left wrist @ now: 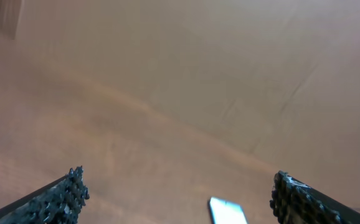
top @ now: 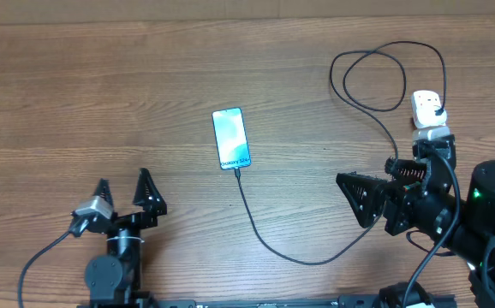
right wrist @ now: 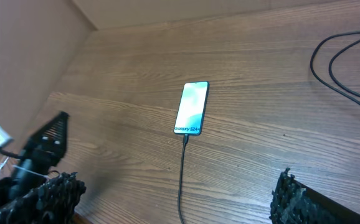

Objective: Plug charger to phone and switch on socket

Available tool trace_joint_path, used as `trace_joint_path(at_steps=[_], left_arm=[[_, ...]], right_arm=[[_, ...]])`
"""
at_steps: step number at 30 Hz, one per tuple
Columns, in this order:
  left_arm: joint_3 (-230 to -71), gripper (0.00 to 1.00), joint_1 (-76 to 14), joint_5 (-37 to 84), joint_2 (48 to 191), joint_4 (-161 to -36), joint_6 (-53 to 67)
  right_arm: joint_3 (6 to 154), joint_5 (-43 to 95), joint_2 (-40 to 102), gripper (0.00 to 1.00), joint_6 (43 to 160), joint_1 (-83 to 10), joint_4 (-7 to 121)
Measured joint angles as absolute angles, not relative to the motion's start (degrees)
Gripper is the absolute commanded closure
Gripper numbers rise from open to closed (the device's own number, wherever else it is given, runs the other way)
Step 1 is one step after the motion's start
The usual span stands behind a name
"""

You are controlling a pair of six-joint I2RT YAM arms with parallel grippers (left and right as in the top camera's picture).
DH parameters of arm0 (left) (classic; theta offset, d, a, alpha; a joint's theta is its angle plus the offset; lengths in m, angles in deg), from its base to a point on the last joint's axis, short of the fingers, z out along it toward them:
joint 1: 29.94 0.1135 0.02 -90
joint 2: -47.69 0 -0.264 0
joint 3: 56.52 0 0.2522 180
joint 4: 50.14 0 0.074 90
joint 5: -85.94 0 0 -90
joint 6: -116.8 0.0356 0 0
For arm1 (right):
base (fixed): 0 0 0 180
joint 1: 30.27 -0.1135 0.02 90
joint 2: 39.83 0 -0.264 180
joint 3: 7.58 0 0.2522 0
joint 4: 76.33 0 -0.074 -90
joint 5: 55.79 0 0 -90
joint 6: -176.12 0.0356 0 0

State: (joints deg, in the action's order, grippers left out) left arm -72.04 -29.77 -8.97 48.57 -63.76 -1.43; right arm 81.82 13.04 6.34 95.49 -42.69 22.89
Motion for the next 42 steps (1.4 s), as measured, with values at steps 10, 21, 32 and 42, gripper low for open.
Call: trace_joint_path(at_steps=[10, 21, 32, 42], left_arm=[[-70.77, 0.01, -29.77, -8.23, 48.55, -68.13, -1.80], [-70.77, 0.00, -29.77, -7.68, 48.55, -68.15, 1.50], [-70.77, 0.00, -29.77, -7.68, 48.55, -68.15, 1.54], [-70.77, 0.00, -29.77, -7.68, 48.55, -68.15, 1.72]], right_arm=[[81.82, 13.04, 6.34, 0.00, 95.49, -42.69, 22.91], [81.82, 13.04, 6.34, 0.00, 95.47, -42.69, 22.89], [81.80, 13.04, 6.34, 0.00, 95.47, -42.69, 22.93], [81.80, 13.06, 6.34, 0.00, 95.49, -42.69, 22.89]])
